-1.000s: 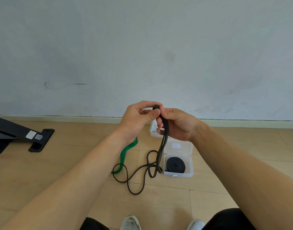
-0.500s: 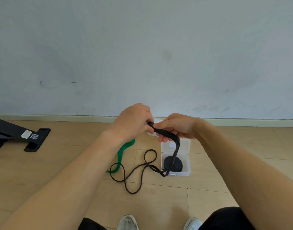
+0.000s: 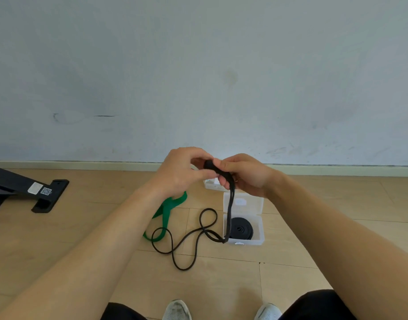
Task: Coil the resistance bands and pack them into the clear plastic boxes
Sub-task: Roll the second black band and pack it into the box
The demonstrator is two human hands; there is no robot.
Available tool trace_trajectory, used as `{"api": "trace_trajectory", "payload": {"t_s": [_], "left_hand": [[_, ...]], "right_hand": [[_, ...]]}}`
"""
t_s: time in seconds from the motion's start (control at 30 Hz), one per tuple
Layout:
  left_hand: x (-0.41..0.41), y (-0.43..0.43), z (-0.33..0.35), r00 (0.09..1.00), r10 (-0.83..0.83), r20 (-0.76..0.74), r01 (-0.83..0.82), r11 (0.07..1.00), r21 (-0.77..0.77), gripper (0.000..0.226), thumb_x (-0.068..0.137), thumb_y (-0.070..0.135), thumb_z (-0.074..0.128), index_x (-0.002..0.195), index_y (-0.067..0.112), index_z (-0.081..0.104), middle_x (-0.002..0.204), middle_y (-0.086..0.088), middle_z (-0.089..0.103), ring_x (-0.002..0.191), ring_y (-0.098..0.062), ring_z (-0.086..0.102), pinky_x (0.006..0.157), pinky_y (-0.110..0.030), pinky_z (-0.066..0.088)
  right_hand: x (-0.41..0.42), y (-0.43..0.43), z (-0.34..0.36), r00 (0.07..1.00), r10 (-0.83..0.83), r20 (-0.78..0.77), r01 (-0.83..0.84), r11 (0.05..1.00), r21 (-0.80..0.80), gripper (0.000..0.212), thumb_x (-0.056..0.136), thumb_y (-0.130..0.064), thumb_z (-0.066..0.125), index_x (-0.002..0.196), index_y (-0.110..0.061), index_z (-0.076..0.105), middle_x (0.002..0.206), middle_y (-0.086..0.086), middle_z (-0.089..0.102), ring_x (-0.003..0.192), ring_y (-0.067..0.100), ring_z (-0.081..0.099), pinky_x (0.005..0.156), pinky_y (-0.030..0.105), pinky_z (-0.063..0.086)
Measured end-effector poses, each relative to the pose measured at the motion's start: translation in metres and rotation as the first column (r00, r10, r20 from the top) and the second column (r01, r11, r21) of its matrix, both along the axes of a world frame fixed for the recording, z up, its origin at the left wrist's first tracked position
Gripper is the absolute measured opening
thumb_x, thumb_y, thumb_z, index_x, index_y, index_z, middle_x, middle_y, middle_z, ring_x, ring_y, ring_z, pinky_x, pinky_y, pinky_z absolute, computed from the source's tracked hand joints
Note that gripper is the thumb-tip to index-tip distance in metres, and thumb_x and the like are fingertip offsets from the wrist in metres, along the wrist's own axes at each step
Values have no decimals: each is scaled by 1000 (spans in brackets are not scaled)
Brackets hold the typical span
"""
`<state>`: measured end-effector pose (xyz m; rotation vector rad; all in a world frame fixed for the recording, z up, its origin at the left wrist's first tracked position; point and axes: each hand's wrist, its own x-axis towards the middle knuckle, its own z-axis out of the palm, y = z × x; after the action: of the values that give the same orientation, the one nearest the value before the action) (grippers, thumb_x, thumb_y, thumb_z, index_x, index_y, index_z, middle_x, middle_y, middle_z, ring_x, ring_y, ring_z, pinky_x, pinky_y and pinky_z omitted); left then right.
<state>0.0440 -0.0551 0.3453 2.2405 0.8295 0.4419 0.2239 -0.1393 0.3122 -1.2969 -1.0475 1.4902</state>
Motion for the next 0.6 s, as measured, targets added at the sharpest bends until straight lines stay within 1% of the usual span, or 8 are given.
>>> {"api": "trace_trajectory", "payload": {"t_s": [0.1,0.13,0.2,0.3,0.37,0.43,0.5,0.6], "left_hand": [[5,-9,-12,931,112,348,47,908,-417,17,90,14,73,105,6,73,81,-13,74,82,-32,70,92,-46,55],[9,-14,-14,891,177,418,75,850,-521,21,90,18,71,105,3,71,75,-15,70,74,-35,67,90,-50,53],[15,-17,-16,842,275,463,79,787,-611,27,90,24,69,104,2,71,69,-13,64,67,-31,61,86,-47,52],[15,-13,-9,900,236,365,-77,913,-401,10,93,20,71,95,11,76,71,-2,70,76,-18,67,91,-33,51],[11,-9,-5,931,211,297,-142,961,-235,7,91,18,74,85,21,76,79,8,69,82,-7,67,84,-22,47],[7,-2,-4,953,171,249,-147,983,-110,7,88,18,76,85,24,76,83,9,65,83,-8,64,78,-20,47],[3,4,-3,976,113,185,-116,993,8,8,86,19,79,85,26,76,83,10,63,81,-10,62,75,-22,48],[-2,8,-1,999,32,22,-36,987,156,10,83,24,81,83,31,75,85,12,60,82,-6,58,75,-21,44]], "right_hand": [[-6,3,-3,965,5,-264,13,998,66,32,97,-34,55,83,-8,68,70,6,62,65,17,54,69,27,47],[-8,4,-3,938,-8,-345,38,996,80,33,99,-32,53,84,-8,69,70,6,62,66,18,54,70,27,48],[-10,6,-5,901,-28,-432,76,993,94,34,102,-30,49,88,-7,69,72,6,63,68,18,55,72,28,49],[-6,5,-6,951,-10,-310,44,994,103,37,102,-39,49,91,-11,68,78,7,65,72,19,59,79,32,50],[-5,4,-4,987,2,-158,6,999,53,45,96,-53,50,91,-11,67,79,7,66,72,19,60,79,33,50],[-4,2,-1,1000,3,3,-3,1000,-12,58,87,-65,49,89,-10,66,76,8,67,69,20,61,78,33,50],[-1,1,0,993,16,118,-12,999,-42,62,86,-67,49,87,-8,66,72,8,66,65,19,60,73,30,50],[4,-1,4,989,33,142,-23,997,-72,54,91,-57,57,84,-5,67,67,7,63,57,16,55,62,25,46]]}}
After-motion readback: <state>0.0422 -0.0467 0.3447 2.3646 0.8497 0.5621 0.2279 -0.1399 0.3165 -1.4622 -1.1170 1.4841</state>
